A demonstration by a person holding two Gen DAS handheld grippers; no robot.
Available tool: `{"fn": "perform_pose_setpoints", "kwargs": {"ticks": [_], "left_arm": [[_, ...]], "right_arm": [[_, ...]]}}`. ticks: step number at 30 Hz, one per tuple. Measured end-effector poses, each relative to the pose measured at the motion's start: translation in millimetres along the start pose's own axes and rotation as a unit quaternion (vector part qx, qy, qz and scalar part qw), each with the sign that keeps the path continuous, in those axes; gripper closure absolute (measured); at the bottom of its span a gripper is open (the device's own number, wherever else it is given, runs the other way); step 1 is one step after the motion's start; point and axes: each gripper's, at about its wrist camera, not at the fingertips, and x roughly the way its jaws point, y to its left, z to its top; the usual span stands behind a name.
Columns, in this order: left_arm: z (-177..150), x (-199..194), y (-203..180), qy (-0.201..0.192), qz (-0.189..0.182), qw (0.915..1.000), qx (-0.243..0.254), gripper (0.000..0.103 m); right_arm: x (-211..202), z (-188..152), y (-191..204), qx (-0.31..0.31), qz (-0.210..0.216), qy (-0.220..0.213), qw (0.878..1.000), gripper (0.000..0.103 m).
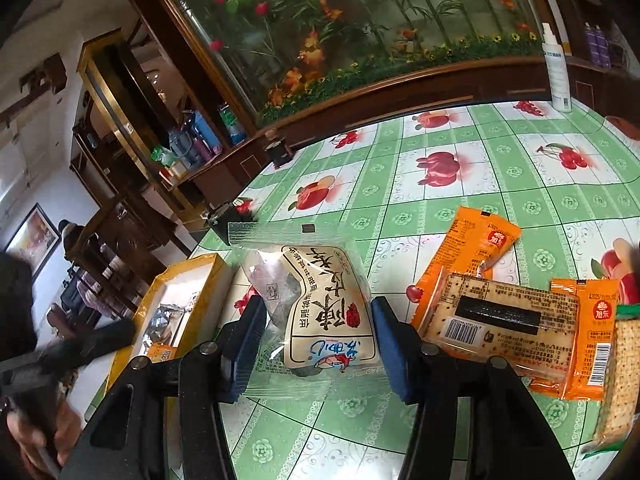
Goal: Organize snacks
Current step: 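Grasp a clear candy bag with the right gripper while the left gripper moves to a white candy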
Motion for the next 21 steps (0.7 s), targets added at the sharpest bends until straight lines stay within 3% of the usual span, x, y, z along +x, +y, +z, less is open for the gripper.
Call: {"fn": "perform_pose_setpoints", "kwargs": {"ticks": [1,4,9,16,21], "left_arm": [[7.5,13.0,-3.2,0.005,0.018,0.9998,0.000,0.062],[18.1,47.0,0.9,0.046,0.009,0.9985,-0.027,0.074],[20.7,78.4,11.6,0.081,0.033,0.9943,-0.061,0.074],[7.4,95.2,13.3,0.115,0.061,0.9894,-0.063,0.074],[-12.4,81.1,-9.1,0.144,-0.005,0.9883,-0.051,0.074]], "right_arm": [[0.3,-0.4,0.5,0.000,0.003,0.002,1.000,0.044],[0.6,-0.8,-0.7,0.005,0.008,0.003,1.000,0.044],[0.8,-0.1,-1.4,0.011,0.016,0.005,1.000,0.044],[1.7,0.3,-0.9,0.012,0.018,0.005,1.000,0.044],[1.5,0.8,-2.6,0.017,0.019,0.003,1.000,0.044]]}}
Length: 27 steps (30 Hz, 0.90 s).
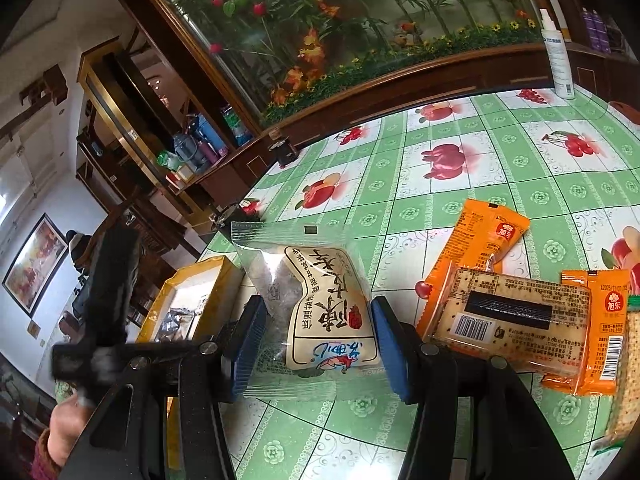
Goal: Organize snacks
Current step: 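Grasp a clear candy bag with the right gripper while the left gripper moves to a white candy, then grasp the white nougat candy with the left gripper while the right gripper holds the clear bag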
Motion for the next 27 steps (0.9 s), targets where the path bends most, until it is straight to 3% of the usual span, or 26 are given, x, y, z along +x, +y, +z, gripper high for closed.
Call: {"fn": "perform_pose_setpoints", "kwargs": {"ticks": [2,4,5,12,17,18,19,23,27], "left_arm": [[-8.3,-5.5,-7.6,-0.002,0.002,0.9998,0.018,0.072],[-11.0,-10.6,-10.8,-0.019,0.023,0.9992,0.029,0.057],[-10.7,-10.9,-11.1,-0.024,0.032,0.9987,0.031,0.055],[-11.6,4.7,-13.0,-0.030,0.056,0.9974,0.034,0.055],[-17.9,18.5,-16.4,-0.041,0.061,0.9967,0.034,0.068],[-20.2,17.5,-17.1,-0.057,0.065,0.9956,0.035,0.072],[-21.8,17.7,-18.5,-0.063,0.068,0.9950,0.037,0.085],[-28.6,16.0,-22.2,-0.097,0.071,0.9919,0.041,0.085],[-38.5,4.1,-28.7,-0.163,0.064,0.9830,0.056,0.085]], "right_arm": [[-0.3,0.1,0.8,-0.001,0.000,-0.001,1.000,0.044],[-1.0,0.6,1.0,-0.004,0.001,-0.002,1.000,0.044],[-1.6,0.6,1.1,-0.004,0.000,-0.003,1.000,0.044],[-3.2,0.9,-0.4,-0.001,-0.001,-0.006,1.000,0.044],[-3.3,0.6,0.8,-0.006,-0.004,-0.007,1.000,0.044],[-2.8,0.4,1.4,-0.008,-0.005,-0.006,1.000,0.044],[-2.1,0.3,2.0,-0.009,-0.006,-0.006,1.000,0.044],[1.5,-0.7,5.5,-0.018,-0.013,-0.002,1.000,0.044],[3.1,-1.7,9.8,-0.025,-0.020,-0.004,0.999,0.044]]}}
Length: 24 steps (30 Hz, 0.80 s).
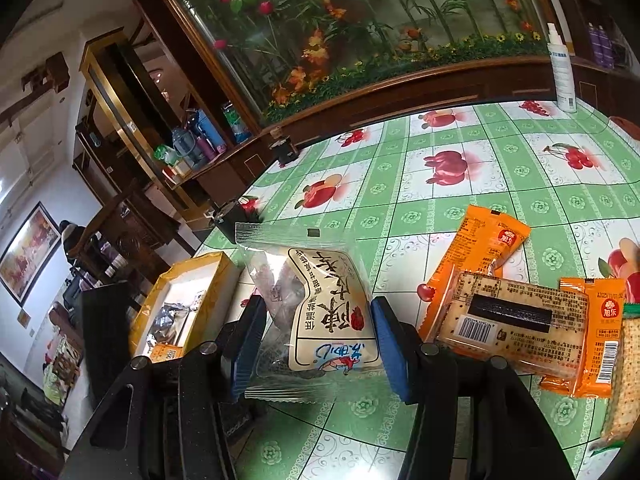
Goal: Organize snacks
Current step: 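Grasp the white nougat candy with the left gripper while the right gripper holds the clear bag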
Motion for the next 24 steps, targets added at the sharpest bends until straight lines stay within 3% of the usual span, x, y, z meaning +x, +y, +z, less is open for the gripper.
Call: {"fn": "perform_pose_setpoints", "kwargs": {"ticks": [5,10,24], "left_arm": [[-2.1,-3.3,9.2,-0.018,-0.032,0.9992,-0.013,0.085],[0.0,-6.6,11.3,-0.030,-0.035,0.9989,-0.010,0.085],[-2.4,-19.8,-1.3,-0.064,-0.007,0.9975,0.030,0.085]], "right_arm": [[2.8,-1.0,1.1,-0.001,-0.011,0.000,1.000,0.044],[9.2,-2.6,2.6,-0.006,-0.019,0.008,1.000,0.044],[16.3,-6.4,4.5,-0.003,-0.015,0.021,1.000,0.044]]}}
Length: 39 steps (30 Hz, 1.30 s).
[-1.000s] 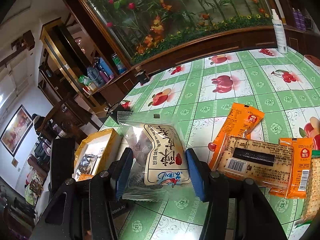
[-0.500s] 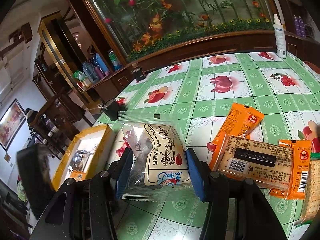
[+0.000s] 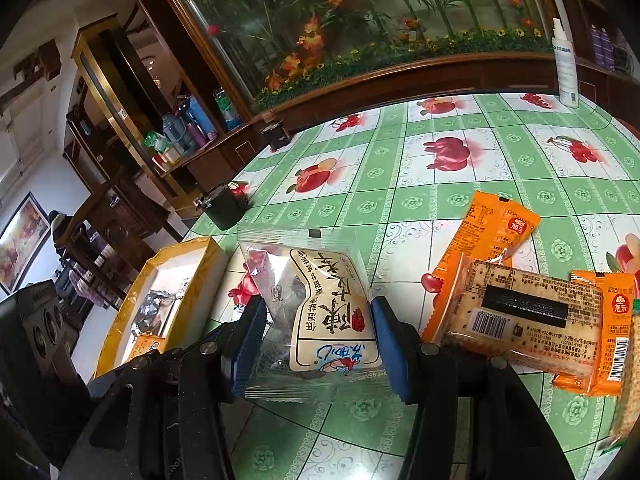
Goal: Organize snacks
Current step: 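Grasp the white nougat candy with the left gripper while the right gripper holds the clear bag, then carry the white candy and the clear candy bag over the yellow lid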
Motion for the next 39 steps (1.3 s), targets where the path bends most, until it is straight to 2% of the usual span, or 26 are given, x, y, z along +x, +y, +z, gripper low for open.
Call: {"fn": "perform_pose_setpoints", "kwargs": {"ticks": [11,15,17,21,24,25,26,27,32,35,39], "left_arm": [[-2.3,-1.2,-2.0,0.002,0.005,1.0000,0.004,0.085],[-1.6,-1.7,2.8,0.004,0.006,1.0000,-0.007,0.085],[-2.2,-0.6,3.6,0.008,0.011,0.9999,-0.008,0.085],[-5.2,6.9,1.8,0.029,0.020,0.9994,-0.002,0.085],[-7.6,13.9,2.2,0.046,0.026,0.9986,-0.001,0.085],[-8.8,15.9,2.7,0.051,0.025,0.9984,-0.001,0.085],[-9.5,17.0,3.1,0.054,0.024,0.9982,-0.001,0.085],[-9.7,17.1,3.3,0.055,0.024,0.9982,-0.002,0.085],[-8.9,14.0,5.7,0.047,0.020,0.9987,-0.008,0.085],[-8.3,11.5,5.2,0.040,0.020,0.9990,-0.009,0.085],[-7.6,9.1,5.0,0.032,0.017,0.9993,-0.012,0.085]], "right_arm": [[-7.8,1.8,5.6,-0.011,0.002,-0.015,1.000,0.044],[0.0,1.5,-3.4,0.004,-0.013,0.005,1.000,0.044],[10.4,-0.6,-8.6,0.007,-0.013,0.033,0.999,0.039],[25.8,-7.7,-4.7,-0.005,-0.011,0.070,0.997,0.038],[36.1,-14.2,-2.1,-0.025,-0.049,0.086,0.995,0.038],[38.8,-15.5,-4.9,-0.021,-0.041,0.097,0.994,0.038],[39.7,-16.6,-8.6,-0.010,-0.025,0.103,0.994,0.046],[38.2,-16.6,-10.1,-0.006,-0.019,0.105,0.994,0.046],[26.6,-14.9,-11.5,0.005,-0.022,0.086,0.996,0.057],[14.5,-9.5,-13.3,0.009,-0.033,0.057,0.998,0.059],[2.4,-4.3,-14.9,0.021,-0.016,0.029,0.999,0.059]]}}
